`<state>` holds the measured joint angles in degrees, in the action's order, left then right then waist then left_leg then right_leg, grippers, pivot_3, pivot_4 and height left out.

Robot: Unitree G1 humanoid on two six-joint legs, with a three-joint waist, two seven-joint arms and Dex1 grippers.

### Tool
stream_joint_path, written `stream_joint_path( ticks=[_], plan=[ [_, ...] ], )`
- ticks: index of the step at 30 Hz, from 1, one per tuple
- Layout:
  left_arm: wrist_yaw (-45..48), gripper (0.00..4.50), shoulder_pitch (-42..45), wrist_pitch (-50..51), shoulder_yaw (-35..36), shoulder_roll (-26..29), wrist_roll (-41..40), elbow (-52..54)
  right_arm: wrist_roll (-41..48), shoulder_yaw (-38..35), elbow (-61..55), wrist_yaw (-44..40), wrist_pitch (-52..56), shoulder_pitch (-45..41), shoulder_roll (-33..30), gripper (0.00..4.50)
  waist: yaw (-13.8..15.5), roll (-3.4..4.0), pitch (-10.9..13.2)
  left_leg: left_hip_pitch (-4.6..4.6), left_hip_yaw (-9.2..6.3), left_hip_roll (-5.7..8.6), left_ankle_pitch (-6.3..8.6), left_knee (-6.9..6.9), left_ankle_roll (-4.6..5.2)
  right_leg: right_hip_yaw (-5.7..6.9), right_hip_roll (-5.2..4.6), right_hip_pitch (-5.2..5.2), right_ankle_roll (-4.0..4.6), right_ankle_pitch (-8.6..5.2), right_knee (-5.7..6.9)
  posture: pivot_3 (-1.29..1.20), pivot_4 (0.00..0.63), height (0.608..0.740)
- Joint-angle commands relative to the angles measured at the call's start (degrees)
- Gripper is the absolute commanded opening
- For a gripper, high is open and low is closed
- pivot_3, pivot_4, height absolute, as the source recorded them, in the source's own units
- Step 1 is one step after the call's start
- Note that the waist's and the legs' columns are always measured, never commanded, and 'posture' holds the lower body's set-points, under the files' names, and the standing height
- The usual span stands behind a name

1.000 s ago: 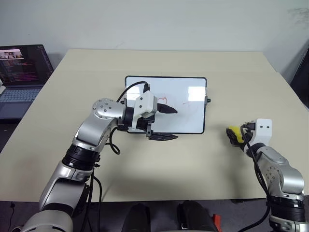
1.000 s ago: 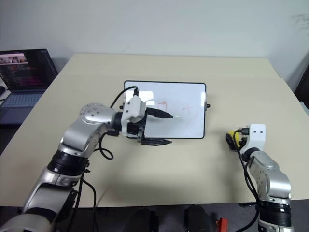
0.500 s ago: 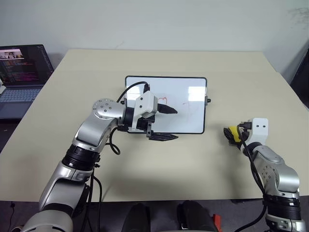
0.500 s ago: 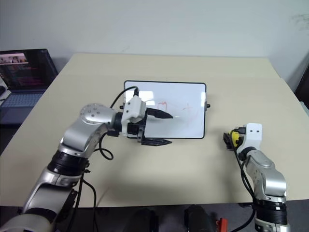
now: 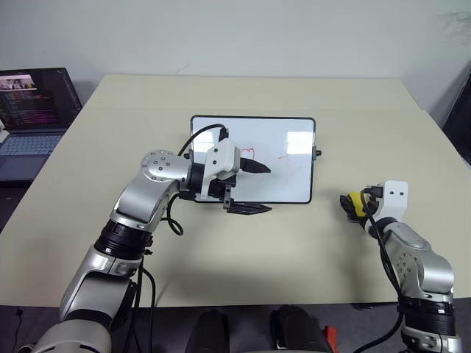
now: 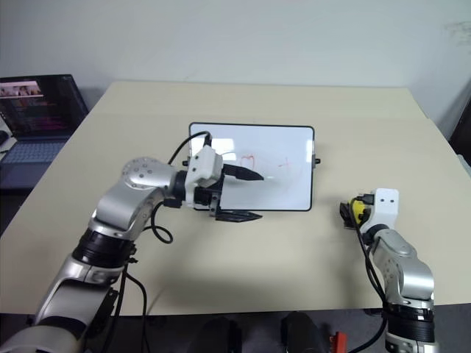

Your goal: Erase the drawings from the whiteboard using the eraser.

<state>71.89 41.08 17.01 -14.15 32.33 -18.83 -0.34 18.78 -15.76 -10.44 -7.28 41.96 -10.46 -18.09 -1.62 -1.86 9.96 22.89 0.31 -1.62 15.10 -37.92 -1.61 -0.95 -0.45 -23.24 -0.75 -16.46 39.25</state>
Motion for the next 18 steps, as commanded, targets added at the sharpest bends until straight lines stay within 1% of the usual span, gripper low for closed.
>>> stream_joint_path(
  ticks=[1, 5, 8, 10, 14, 18],
  plan=[
    [0.0, 4.5, 0.3, -0.7, 1.6, 0.1, -0.5, 1.6, 0.2, -1.2, -2.1, 0.2, -0.5, -0.5, -0.4, 4.24, 0.0, 0.0, 0.0, 0.0, 0.0, 0.0, 0.0, 0.0, 0.0, 0.0, 0.0, 0.0, 0.0, 0.0, 0.0, 0.0, 0.15, 0.74],
    [0.0, 4.5, 0.3, -0.7, 1.6, 0.1, -0.5, 1.6, -0.1, -0.9, -2.2, -0.2, -1.0, -0.1, -0.7, 4.24, 0.0, 0.0, 0.0, 0.0, -0.01, -0.01, 0.0, 0.0, 0.0, 0.01, 0.01, 0.0, 0.0, 0.0, 0.01, 0.0, 0.15, 0.74],
    [-0.6, 4.5, 0.1, -0.7, 2.0, -0.1, -0.6, 1.8, -1.1, 0.0, -3.6, -1.6, -5.1, 1.0, -1.1, 4.24, 0.0, 0.0, 0.0, 0.0, -0.01, 0.0, 0.0, 0.0, 0.0, 0.0, 0.0, 0.0, 0.0, 0.0, 0.01, 0.0, 0.15, 0.74],
    [-1.8, 4.5, -0.5, 0.2, 2.8, -0.3, -1.2, 2.3, -2.7, 0.5, -5.1, -1.2, -7.2, 2.2, -1.1, 4.24, 0.0, 0.01, 0.0, 0.0, 0.0, 0.01, 0.0, 0.0, 0.0, 0.0, 0.0, 0.0, 0.0, 0.0, 0.01, 0.0, 0.15, 0.74],
    [-4.6, 4.5, -3.1, 3.2, 4.6, -0.3, -2.5, 4.8, -2.5, -0.6, -8.9, 0.3, -9.2, 5.2, 1.1, 4.24, 0.0, 0.01, 0.0, -0.01, -0.02, -0.02, 0.0, 0.0, 0.0, 0.0, 0.01, 0.0, 0.0, 0.0, 0.02, 0.0, 0.15, 0.74],
    [-6.3, 4.5, -6.0, 5.3, 5.3, 0.0, -3.2, 7.9, -4.6, 0.2, -13.1, 1.6, -14.4, 7.8, 2.6, 4.24, 0.0, 0.03, 0.0, -0.01, -0.03, -0.03, 0.0, -0.02, 0.0, 0.0, 0.0, 0.0, 0.0, -0.01, 0.07, 0.0, 0.15, 0.74]
  ],
)
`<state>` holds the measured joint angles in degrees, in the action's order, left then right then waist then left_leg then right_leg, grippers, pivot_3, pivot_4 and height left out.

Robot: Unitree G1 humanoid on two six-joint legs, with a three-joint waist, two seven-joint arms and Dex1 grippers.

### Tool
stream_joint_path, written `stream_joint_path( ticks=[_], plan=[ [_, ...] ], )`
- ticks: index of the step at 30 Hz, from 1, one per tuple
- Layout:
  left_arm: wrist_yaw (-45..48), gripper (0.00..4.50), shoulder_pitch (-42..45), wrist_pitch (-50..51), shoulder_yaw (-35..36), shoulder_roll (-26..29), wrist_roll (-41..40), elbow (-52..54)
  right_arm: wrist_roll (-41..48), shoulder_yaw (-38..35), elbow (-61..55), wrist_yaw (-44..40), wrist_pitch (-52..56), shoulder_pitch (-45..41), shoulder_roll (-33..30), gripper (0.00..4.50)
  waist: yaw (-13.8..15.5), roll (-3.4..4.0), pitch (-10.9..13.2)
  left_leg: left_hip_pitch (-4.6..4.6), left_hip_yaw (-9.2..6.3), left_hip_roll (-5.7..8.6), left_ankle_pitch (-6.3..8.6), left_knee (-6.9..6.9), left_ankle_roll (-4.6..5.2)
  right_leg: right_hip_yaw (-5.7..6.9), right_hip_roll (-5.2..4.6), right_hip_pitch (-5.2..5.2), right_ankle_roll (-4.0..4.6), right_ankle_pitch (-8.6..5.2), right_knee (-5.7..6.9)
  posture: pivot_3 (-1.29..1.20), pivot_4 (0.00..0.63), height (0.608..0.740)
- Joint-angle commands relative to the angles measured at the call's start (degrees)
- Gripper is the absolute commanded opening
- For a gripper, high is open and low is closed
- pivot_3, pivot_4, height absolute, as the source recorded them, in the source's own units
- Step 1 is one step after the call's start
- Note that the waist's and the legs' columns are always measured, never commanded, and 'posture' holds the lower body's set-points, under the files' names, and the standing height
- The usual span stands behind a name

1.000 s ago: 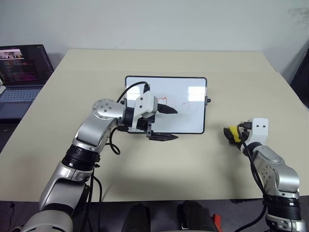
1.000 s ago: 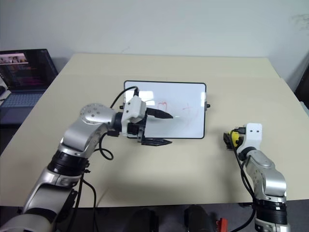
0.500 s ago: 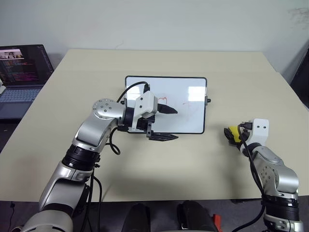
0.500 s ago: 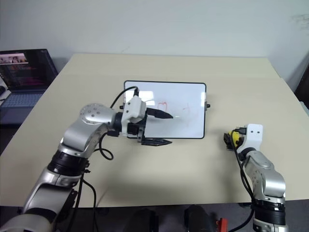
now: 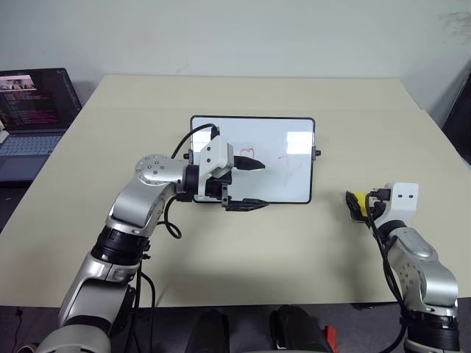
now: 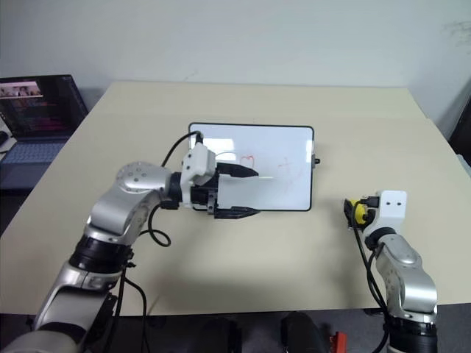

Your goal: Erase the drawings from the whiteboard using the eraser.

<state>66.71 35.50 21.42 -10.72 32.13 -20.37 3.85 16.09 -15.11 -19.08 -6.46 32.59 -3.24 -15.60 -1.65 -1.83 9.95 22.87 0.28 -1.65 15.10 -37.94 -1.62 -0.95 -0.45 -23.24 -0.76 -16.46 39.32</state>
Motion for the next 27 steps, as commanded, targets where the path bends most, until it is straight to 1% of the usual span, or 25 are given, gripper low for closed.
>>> stream_joint_path(
  ticks=[1, 3, 6, 12, 18, 27],
  plan=[
    [-1.4, 4.5, -0.6, 1.1, 2.0, 0.1, -1.7, 3.9, -3.0, 0.1, -4.9, 1.2, -6.5, 1.1, 0.2, 4.24, 0.0, 0.0, 0.0, 0.0, 0.01, 0.01, 0.0, -0.02, 0.0, -0.01, -0.01, 0.0, 0.0, 0.0, 0.01, 0.0, 0.15, 0.74],
    [-2.1, 4.5, -0.7, 1.4, 2.2, -0.3, -1.7, 4.1, -3.9, 0.4, -4.5, 1.6, -9.8, 1.3, 1.2, 4.24, 0.0, -0.01, 0.0, -0.02, 0.02, 0.04, 0.0, -0.06, 0.0, -0.02, -0.04, 0.0, 0.0, 0.0, 0.09, 0.0, 0.15, 0.74],
    [-3.0, 4.5, -0.5, 1.9, 2.3, -0.9, -2.1, 4.4, -3.0, 0.9, -4.1, 1.2, -10.3, 1.1, 2.6, 4.24, 0.0, -0.01, 0.0, -0.08, 0.02, 0.03, 0.0, -0.07, 0.0, -0.01, -0.02, 0.01, 0.0, 0.0, 0.17, 0.0, 0.15, 0.74],
    [-2.9, 4.5, -0.7, 3.6, 2.5, -0.9, -4.2, 5.7, -0.9, 2.1, -5.4, 0.3, -5.8, 0.9, 3.4, 4.24, 0.0, 0.0, 0.0, -0.1, 0.02, 0.01, -0.01, -0.07, -0.01, -0.02, 0.01, 0.01, 0.0, 0.0, 0.2, 0.0, 0.15, 0.74],
    [-1.3, 4.5, 0.1, 3.6, 2.0, -0.3, -4.7, 5.6, 0.2, 1.1, -5.2, 3.2, 5.2, -1.8, 2.5, 4.24, 0.0, 0.0, 0.0, -0.11, 0.04, 0.03, -0.01, -0.07, -0.01, -0.05, -0.01, 0.01, 0.0, 0.0, 0.21, 0.0, 0.15, 0.74],
    [-1.1, 4.5, 0.5, 3.2, 1.5, -0.9, -4.0, 5.3, -0.5, 0.3, -1.6, 2.7, 8.5, -3.9, 0.3, 4.24, 0.0, 0.0, 0.0, -0.08, 0.03, 0.03, -0.01, -0.06, -0.01, -0.03, 0.0, 0.01, 0.0, 0.0, 0.16, 0.0, 0.15, 0.74]
  ],
)
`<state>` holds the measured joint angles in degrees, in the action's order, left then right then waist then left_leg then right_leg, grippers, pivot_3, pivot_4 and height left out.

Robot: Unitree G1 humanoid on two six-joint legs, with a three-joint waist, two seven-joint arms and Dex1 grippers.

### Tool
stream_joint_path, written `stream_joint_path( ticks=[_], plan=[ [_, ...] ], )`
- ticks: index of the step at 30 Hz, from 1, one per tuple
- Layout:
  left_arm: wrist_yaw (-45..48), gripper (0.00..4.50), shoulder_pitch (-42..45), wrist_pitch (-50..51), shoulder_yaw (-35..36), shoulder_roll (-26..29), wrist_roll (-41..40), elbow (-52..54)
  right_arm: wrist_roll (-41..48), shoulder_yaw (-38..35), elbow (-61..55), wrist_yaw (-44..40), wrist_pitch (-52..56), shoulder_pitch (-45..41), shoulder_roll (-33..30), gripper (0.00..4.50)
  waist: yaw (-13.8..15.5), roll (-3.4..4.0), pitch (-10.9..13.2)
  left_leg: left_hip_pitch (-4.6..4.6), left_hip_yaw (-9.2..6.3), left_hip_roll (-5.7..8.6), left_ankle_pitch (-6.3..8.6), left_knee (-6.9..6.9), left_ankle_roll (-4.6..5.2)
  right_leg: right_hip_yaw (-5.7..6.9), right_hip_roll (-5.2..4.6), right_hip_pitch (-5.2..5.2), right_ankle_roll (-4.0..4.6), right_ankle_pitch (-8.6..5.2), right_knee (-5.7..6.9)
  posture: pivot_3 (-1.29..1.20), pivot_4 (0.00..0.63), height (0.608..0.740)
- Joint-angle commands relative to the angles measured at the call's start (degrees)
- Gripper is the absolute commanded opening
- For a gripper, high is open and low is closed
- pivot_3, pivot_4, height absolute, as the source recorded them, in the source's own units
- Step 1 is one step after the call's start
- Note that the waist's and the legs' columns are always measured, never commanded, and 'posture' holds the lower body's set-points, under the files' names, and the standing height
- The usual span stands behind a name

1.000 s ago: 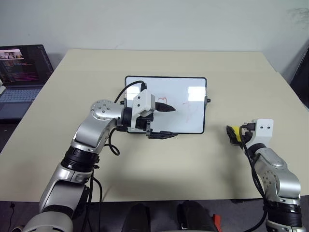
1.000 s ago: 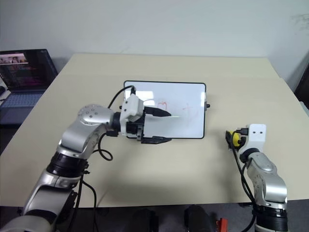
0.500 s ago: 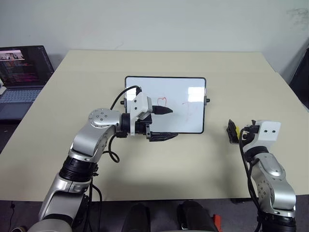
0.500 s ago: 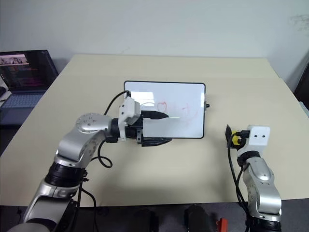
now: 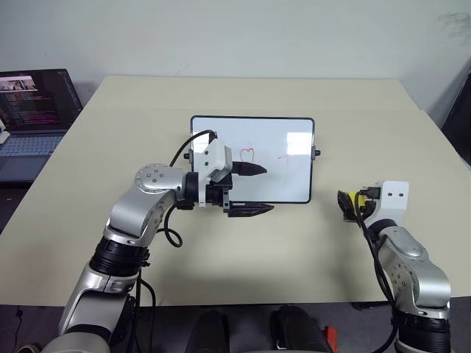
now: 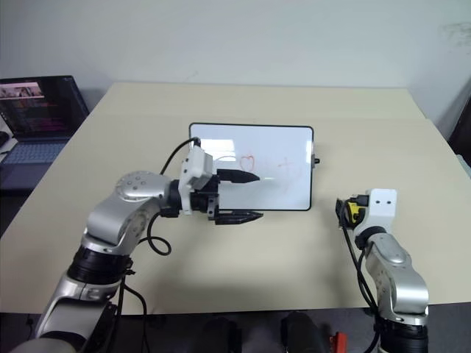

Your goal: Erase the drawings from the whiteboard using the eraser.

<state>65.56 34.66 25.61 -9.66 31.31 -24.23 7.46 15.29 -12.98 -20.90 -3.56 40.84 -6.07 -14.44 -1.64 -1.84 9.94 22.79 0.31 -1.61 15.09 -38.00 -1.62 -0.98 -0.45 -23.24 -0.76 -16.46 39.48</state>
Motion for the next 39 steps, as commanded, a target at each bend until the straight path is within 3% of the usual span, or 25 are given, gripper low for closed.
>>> stream_joint_path(
  ticks=[1, 31, 39],
  plan=[
    [0.0, 4.5, 1.4, -1.0, 0.4, -0.1, -0.1, 1.7, 0.4, -2.0, 0.9, -0.4, 0.4, -1.2, -1.1, 4.24, 0.0, 0.0, 0.0, 0.0, 0.0, 0.0, 0.0, 0.0, 0.0, 0.0, 0.0, 0.0, 0.0, 0.0, 0.0, 0.0, 0.15, 0.74],
    [-0.4, 4.5, 0.7, -1.6, 0.4, 0.0, 0.6, 1.9, 0.3, -2.8, 4.5, 0.3, 3.0, -4.9, -1.1, 4.24, -0.1, 0.0, 0.0, 0.0, 0.0, -0.02, 0.0, 0.01, 0.0, 0.0, 0.01, 0.0, 0.0, 0.0, -0.01, 0.0, 0.15, 0.74],
    [-0.3, 4.5, 0.6, -2.0, 0.1, -0.1, 0.6, 1.7, 0.1, -3.1, 7.3, -1.5, -10.2, -2.9, 2.0, 4.24, 0.0, 0.0, 0.0, 0.0, 0.0, -0.01, 0.0, 0.02, 0.0, 0.0, 0.01, 0.0, 0.0, 0.0, -0.04, 0.0, 0.15, 0.74]
  ],
)
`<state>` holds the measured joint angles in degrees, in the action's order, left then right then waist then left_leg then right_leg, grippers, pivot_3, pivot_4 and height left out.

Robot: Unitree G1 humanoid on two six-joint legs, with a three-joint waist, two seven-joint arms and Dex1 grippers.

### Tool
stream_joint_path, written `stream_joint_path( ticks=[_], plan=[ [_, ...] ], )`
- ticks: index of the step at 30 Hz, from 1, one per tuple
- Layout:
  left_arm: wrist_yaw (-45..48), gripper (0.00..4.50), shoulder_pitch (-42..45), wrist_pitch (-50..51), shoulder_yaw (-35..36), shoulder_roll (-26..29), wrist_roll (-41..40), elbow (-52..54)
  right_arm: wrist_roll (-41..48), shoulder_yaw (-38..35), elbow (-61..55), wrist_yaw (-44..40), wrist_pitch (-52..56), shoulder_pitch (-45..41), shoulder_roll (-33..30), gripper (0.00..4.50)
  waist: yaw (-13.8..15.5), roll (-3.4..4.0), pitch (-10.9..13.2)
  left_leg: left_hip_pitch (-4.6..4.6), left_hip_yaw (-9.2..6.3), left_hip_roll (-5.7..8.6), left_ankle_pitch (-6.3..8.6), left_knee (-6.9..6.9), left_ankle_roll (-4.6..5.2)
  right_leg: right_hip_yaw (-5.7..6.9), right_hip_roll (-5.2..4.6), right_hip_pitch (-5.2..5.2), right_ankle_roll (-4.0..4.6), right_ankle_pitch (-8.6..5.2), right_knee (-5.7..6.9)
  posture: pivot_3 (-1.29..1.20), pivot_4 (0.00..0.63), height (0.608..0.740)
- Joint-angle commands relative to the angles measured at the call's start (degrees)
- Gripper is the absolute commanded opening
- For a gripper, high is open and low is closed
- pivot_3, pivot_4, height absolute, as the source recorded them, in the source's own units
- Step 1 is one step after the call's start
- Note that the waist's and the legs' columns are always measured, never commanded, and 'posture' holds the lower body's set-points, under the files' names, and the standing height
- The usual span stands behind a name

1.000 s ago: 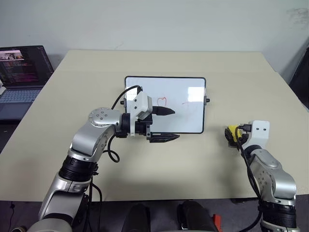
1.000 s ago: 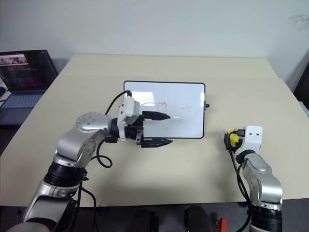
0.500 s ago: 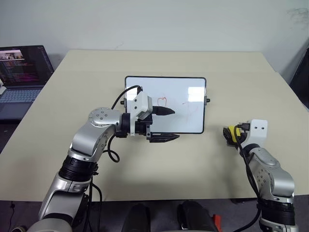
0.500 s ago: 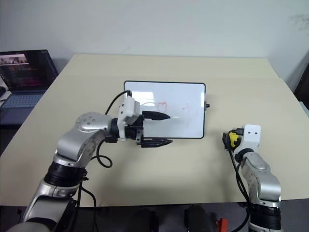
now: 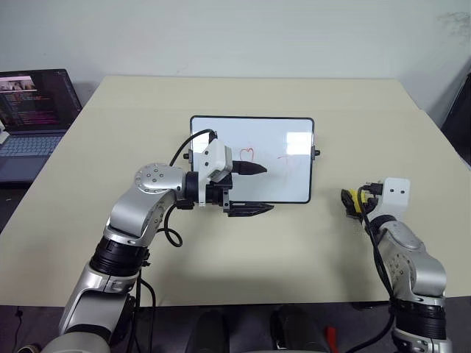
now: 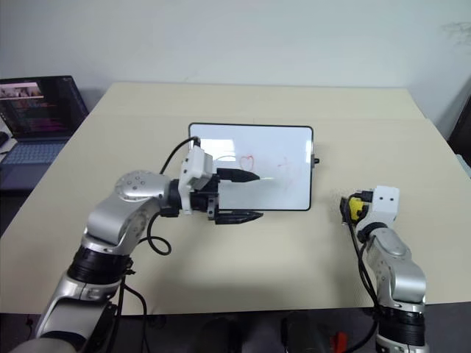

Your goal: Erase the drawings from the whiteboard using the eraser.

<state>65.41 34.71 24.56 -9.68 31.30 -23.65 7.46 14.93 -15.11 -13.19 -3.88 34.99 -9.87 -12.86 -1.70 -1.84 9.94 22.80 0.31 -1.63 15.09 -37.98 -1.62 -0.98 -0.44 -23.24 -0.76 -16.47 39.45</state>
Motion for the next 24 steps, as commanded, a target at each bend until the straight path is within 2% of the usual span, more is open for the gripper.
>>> stream_joint_path(
  ticks=[1, 3, 14, 20, 24],
  plan=[
    [-0.1, 4.5, 0.6, -1.0, 0.1, -0.1, 0.0, 1.7, 0.5, -1.1, -0.1, -1.4, -6.1, 1.1, 0.8, 4.24, 0.0, 0.0, 0.0, 0.0, 0.0, 0.0, 0.0, 0.0, 0.0, 0.0, 0.0, 0.0, 0.0, 0.0, 0.0, 0.0, 0.15, 0.74],
    [0.0, 4.5, 0.5, -1.1, 0.1, -0.1, 0.1, 1.5, 0.6, -1.9, 0.8, -1.4, -9.3, 1.3, 1.5, 4.39, 0.0, 0.0, 0.0, 0.01, 0.0, 0.0, 0.0, 0.0, 0.0, 0.0, 0.0, 0.0, 0.0, 0.0, -0.01, 0.0, 0.15, 0.74],
    [0.0, 4.5, 0.3, -1.9, 0.1, -0.3, 0.5, 1.2, -3.1, 0.6, 6.5, -3.3, -23.0, 2.4, 1.5, 4.39, 0.0, 0.0, 0.0, -0.02, 0.0, -0.02, 0.0, 0.0, 0.0, 0.0, 0.0, 0.0, 0.0, 0.0, 0.02, 0.0, 0.15, 0.74],
    [-0.1, 4.5, -0.1, -2.2, 0.1, -0.1, 0.7, 1.2, -3.1, -0.5, 3.4, 0.5, -15.7, 2.9, 1.4, 4.39, 0.0, 0.01, 0.0, -0.01, 0.0, -0.01, 0.0, 0.0, 0.0, -0.01, -0.01, 0.0, 0.0, 0.0, 0.02, 0.0, 0.15, 0.74],
    [-0.2, 4.5, -0.4, -2.1, 0.2, -0.1, 0.7, 1.3, -1.9, -0.6, -1.9, 3.8, -4.6, 1.6, 1.4, 4.39, 0.0, 0.01, 0.0, -0.02, 0.0, -0.02, 0.0, 0.0, 0.0, -0.01, -0.02, 0.0, 0.0, 0.0, 0.04, 0.0, 0.15, 0.74]
  ],
)
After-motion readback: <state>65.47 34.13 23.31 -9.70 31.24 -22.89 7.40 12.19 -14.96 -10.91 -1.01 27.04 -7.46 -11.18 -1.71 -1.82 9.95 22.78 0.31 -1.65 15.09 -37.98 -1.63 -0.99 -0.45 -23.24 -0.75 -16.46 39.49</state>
